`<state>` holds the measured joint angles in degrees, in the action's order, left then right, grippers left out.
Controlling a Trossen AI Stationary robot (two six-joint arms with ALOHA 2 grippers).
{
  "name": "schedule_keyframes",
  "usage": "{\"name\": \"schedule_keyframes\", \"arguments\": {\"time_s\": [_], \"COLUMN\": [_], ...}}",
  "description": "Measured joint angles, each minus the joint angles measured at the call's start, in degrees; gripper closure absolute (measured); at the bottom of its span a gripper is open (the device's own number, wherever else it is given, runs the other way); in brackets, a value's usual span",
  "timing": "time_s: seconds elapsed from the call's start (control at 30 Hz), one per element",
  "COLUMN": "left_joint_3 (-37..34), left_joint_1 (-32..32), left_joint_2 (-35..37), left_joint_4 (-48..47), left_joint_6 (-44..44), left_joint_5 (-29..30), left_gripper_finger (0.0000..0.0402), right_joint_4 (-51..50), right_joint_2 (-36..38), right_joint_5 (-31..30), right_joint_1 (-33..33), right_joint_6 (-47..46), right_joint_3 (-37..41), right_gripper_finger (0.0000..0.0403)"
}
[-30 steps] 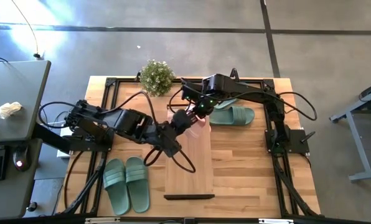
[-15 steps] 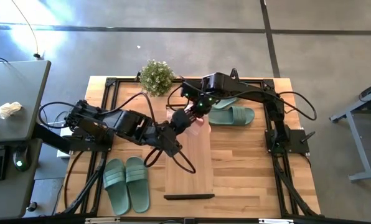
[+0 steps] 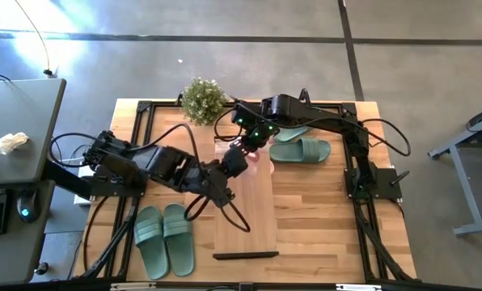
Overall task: Pick and place slides into the shelf
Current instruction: Put the pink slide under the shelf aligned with the other pink slide
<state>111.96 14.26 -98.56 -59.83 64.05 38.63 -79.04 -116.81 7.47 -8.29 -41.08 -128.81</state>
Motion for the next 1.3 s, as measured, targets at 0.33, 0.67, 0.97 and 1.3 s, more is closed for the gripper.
{"name": "schedule_keyframes", "arguments": {"time_s": [0.33,0.67,0.97,1.3], "left_joint_3": [0.0,0.0,0.0,0.0], "left_joint_1": [0.0,0.0,0.0,0.5], "left_joint_2": [0.0,0.0,0.0,0.0], "left_joint_4": [-0.4,-1.5,-2.7,-3.5], "left_joint_6": [-2.8,-5.3,-8.6,-9.7], "left_joint_5": [-2.2,-3.5,-5.0,-5.0], "left_gripper_finger": [0.0231,0.0268,0.0347,0.0350], "right_joint_4": [-1.0,-0.8,-0.8,-1.0], "right_joint_2": [0.0,0.0,0.1,0.1], "right_joint_5": [-1.4,-1.5,-1.3,3.4], "right_joint_1": [0.1,0.1,0.1,0.0], "right_joint_6": [0.0,0.2,1.6,12.8], "right_joint_3": [0.0,0.0,0.0,0.0], "right_gripper_finger": [0.0403,0.0403,0.0403,0.0373]}}
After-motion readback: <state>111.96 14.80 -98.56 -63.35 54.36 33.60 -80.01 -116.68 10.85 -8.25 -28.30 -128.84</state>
